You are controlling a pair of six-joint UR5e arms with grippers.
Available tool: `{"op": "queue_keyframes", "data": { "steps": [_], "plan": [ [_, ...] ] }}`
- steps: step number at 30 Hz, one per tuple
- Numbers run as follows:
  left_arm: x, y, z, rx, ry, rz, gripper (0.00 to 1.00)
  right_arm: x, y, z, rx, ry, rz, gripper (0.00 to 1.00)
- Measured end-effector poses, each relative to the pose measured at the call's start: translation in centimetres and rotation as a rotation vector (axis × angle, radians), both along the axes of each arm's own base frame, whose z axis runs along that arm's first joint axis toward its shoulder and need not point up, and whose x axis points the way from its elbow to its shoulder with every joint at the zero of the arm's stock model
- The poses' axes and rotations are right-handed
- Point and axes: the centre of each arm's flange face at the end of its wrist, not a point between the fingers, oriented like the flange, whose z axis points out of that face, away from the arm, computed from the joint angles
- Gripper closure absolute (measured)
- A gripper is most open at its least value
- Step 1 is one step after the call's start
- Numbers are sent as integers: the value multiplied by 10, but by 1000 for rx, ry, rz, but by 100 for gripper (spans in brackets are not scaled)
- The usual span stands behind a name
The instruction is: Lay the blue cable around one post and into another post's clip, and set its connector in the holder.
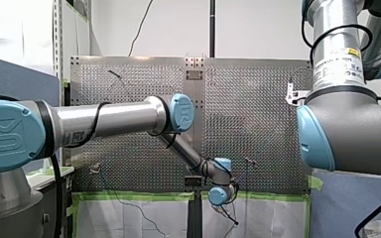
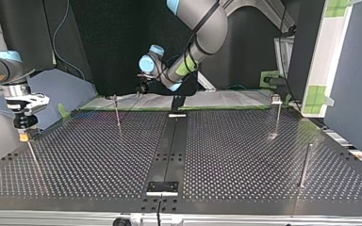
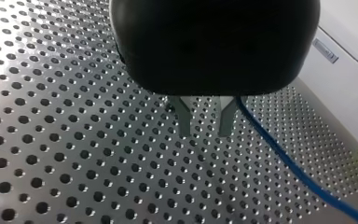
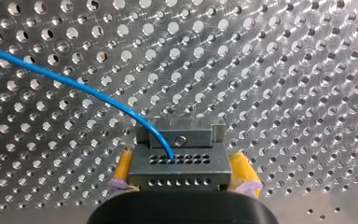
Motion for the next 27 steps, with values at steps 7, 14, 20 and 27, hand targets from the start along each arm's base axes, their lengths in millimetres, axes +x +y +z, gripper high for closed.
{"op": "queue_keyframes", "data": {
  "steps": [7,14,20,27],
  "plan": [
    [3,7,2,58,-7,44,70,0,0,0,-1,0,0,20],
    [10,8,24,107,-45,95,68,0,0,0,0,0,0,20],
    [14,10,44,148,-77,142,68,0,0,0,-1,1,0,20],
    [18,21,68,195,-116,206,68,0,0,-1,1,1,0,20]
  ]
}}
